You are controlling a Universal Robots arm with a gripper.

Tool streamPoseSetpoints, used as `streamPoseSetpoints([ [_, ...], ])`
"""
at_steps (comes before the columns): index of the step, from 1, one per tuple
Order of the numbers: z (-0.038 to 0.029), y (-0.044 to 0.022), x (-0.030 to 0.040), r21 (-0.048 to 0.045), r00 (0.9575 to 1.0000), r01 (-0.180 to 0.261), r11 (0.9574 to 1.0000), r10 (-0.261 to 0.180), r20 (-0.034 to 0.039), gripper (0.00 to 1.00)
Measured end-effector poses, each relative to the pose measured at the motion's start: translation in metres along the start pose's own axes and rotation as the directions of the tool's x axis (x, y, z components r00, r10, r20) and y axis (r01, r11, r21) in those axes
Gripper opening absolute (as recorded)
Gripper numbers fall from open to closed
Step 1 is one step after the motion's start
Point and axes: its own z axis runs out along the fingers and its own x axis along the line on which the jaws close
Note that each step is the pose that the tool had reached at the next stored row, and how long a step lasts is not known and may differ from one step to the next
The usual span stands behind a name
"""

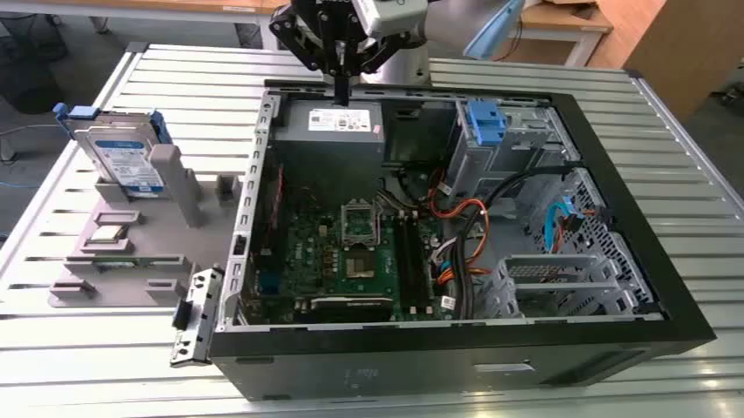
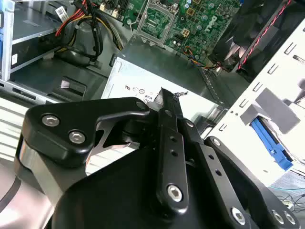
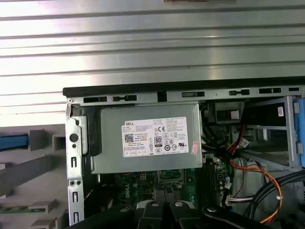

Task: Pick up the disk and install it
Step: 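Reach for the disk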

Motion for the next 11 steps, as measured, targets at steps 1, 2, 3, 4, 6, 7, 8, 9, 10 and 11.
streamPoseSetpoints([
  [1,0.0,0.0,0.0,0.0,1.0,0.0,1.0,0.0,0.0,0.1],
  [2,0.0,0.0,0.0,0.0,1.0,0.0,1.0,0.0,0.0,0.1],
  [3,0.0,0.0,0.0,0.0,1.0,0.0,1.0,0.0,0.0,0.1],
  [4,0.0,0.0,0.0,0.0,1.0,0.0,1.0,0.0,0.0,0.1],
  [6,0.0,0.0,0.0,0.0,1.0,0.0,1.0,0.0,0.0,0.1],
  [7,0.0,0.0,0.0,0.0,1.0,0.0,1.0,0.0,0.0,0.1],
  [8,0.0,0.0,0.0,0.0,1.0,0.0,1.0,0.0,0.0,0.1],
  [9,0.0,0.0,0.0,0.0,1.0,0.0,1.0,0.0,0.0,0.1],
  [10,0.0,0.0,0.0,0.0001,1.0,0.0,1.0,0.0,0.0,0.1],
  [11,0.0,0.0,0.0001,0.0,1.0,0.0,1.0,0.0,0.0,0.1],
])
